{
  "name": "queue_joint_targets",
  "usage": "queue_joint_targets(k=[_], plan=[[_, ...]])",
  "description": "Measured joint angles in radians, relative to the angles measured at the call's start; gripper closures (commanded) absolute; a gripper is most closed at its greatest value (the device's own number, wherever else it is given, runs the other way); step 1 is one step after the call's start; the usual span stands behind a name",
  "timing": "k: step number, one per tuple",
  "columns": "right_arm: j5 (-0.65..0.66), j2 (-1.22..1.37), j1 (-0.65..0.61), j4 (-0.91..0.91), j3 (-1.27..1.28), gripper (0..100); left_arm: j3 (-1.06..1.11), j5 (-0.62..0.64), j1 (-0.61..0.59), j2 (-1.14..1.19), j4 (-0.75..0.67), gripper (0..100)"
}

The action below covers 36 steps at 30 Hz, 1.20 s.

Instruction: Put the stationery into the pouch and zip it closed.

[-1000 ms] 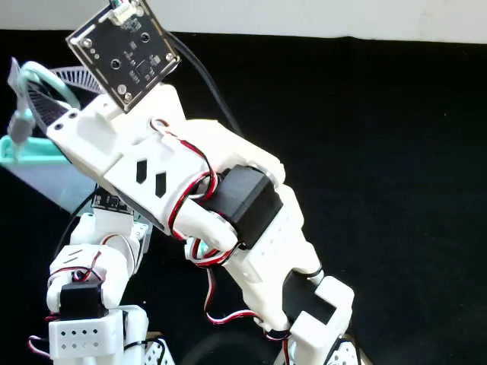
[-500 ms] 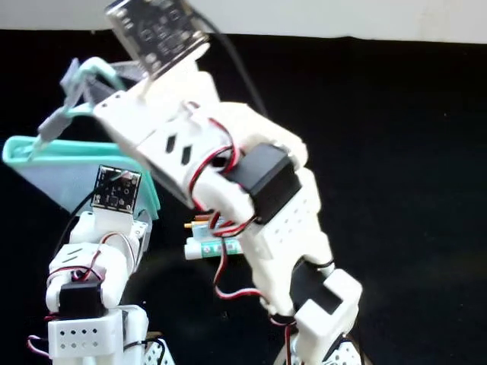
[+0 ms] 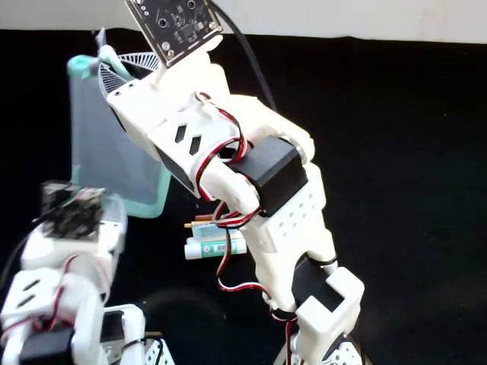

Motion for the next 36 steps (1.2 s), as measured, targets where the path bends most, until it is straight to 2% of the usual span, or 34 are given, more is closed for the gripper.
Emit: queue_joint_targets(k=[6,10,18,23,27,32,36], plan=[[0.000,0.000,-0.031,0.000,-0.002,99.3,-0.112,0.000,-0.170,0.000,0.002,82],[0.000,0.000,-0.084,0.000,-0.002,99.3,-0.149,0.000,-0.195,0.000,0.002,82],[0.000,0.000,-0.087,0.000,-0.002,99.3,-0.104,0.000,-0.196,-0.002,0.006,83],[0.000,0.000,-0.087,-0.025,-0.002,99.3,0.109,0.000,-0.100,-0.002,0.034,99],[0.002,0.000,-0.087,-0.089,-0.005,99.3,0.236,0.000,-0.011,0.000,-0.041,99],[0.026,0.000,-0.087,-0.149,-0.006,99.3,0.307,0.000,0.009,0.000,-0.153,99],[0.057,0.000,-0.087,-0.152,-0.034,99.3,0.376,0.000,0.011,0.002,-0.298,99]])
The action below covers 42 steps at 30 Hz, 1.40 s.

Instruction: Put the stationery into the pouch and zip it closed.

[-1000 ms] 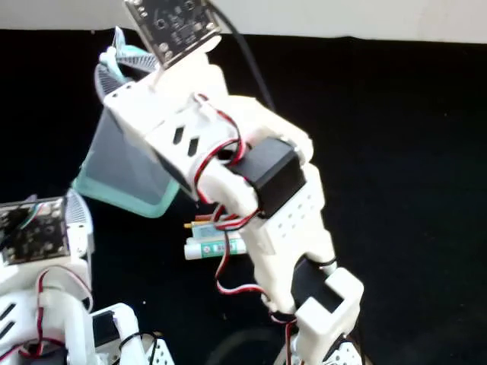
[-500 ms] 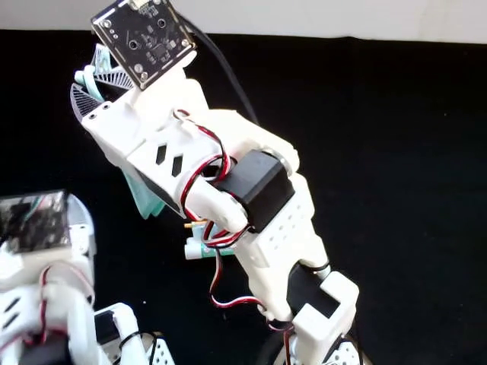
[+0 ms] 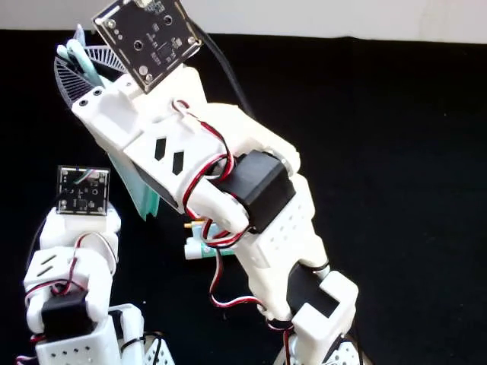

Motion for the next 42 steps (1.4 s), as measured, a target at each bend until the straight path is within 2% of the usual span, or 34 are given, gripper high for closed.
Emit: queue_joint_targets(k=[7,10,18,30,35,42], plan=[[0.005,-0.012,0.114,0.147,-0.068,99.3,0.163,0.002,0.000,0.009,-0.321,99],[0.005,-0.031,0.189,0.187,-0.068,99.3,0.180,0.002,0.000,0.009,-0.382,99],[0.057,-0.114,0.272,0.166,-0.068,99.3,0.212,0.002,0.038,0.009,-0.402,99],[0.150,-0.118,0.279,0.040,-0.068,99.3,0.247,0.002,0.048,0.009,-0.402,99],[0.204,-0.120,0.281,0.040,-0.068,99.3,0.288,0.005,0.109,0.009,-0.402,99],[0.207,-0.120,0.310,0.094,-0.068,99.3,0.310,0.150,0.226,0.009,-0.404,99]])
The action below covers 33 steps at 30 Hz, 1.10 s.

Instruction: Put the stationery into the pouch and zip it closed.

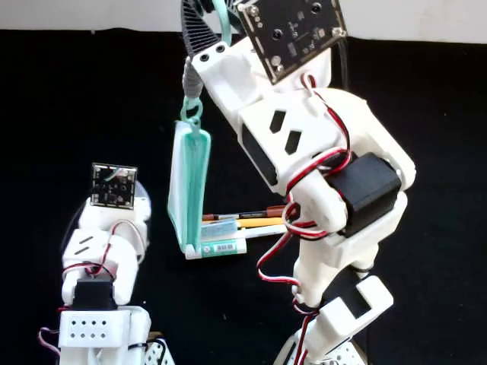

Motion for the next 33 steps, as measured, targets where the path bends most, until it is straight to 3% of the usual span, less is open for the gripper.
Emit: queue_joint_targets(k=[8,14,27,33], plan=[[0.000,0.000,0.000,0.000,0.000,99.3,0.110,0.011,0.184,0.000,-0.026,99],[-0.071,0.000,-0.038,0.000,0.000,99.3,0.110,0.086,0.347,0.000,-0.221,99],[-0.158,0.000,-0.178,0.006,-0.003,99.3,-0.092,0.106,0.462,0.374,-0.279,99],[-0.158,0.000,-0.181,0.132,-0.006,99.3,-0.158,0.106,0.465,0.635,-0.371,99]])
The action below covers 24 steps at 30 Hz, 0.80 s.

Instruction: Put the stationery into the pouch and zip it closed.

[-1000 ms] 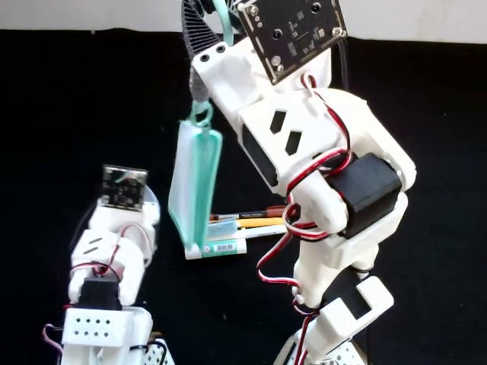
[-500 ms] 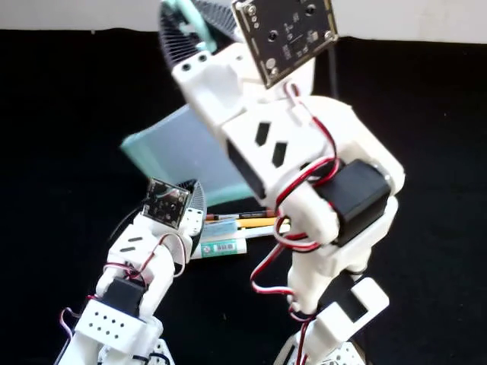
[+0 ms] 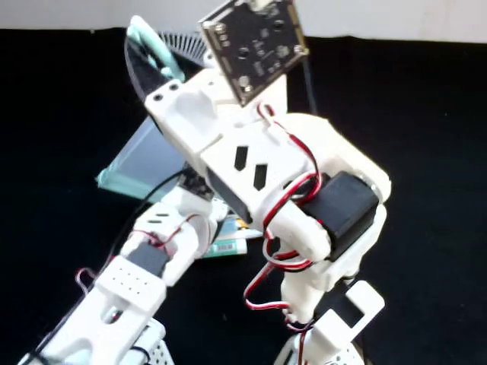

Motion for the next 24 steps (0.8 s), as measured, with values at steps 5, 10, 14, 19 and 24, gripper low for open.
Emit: queue_joint_targets(k=[5,10,14,19,24], plan=[[-0.025,0.000,0.000,0.052,0.000,99.3,-0.008,0.000,-0.002,0.087,-0.058,99],[-0.135,0.000,0.000,0.054,0.000,99.3,-0.008,0.000,-0.018,0.091,-0.063,99],[-0.152,0.000,-0.035,0.037,0.000,99.3,-0.008,0.000,-0.101,0.091,-0.069,99],[-0.152,0.006,-0.123,-0.038,0.000,99.3,-0.008,0.000,-0.204,0.091,-0.069,99],[-0.153,0.104,-0.155,-0.049,0.000,99.3,-0.008,0.000,-0.298,0.091,-0.069,99]])
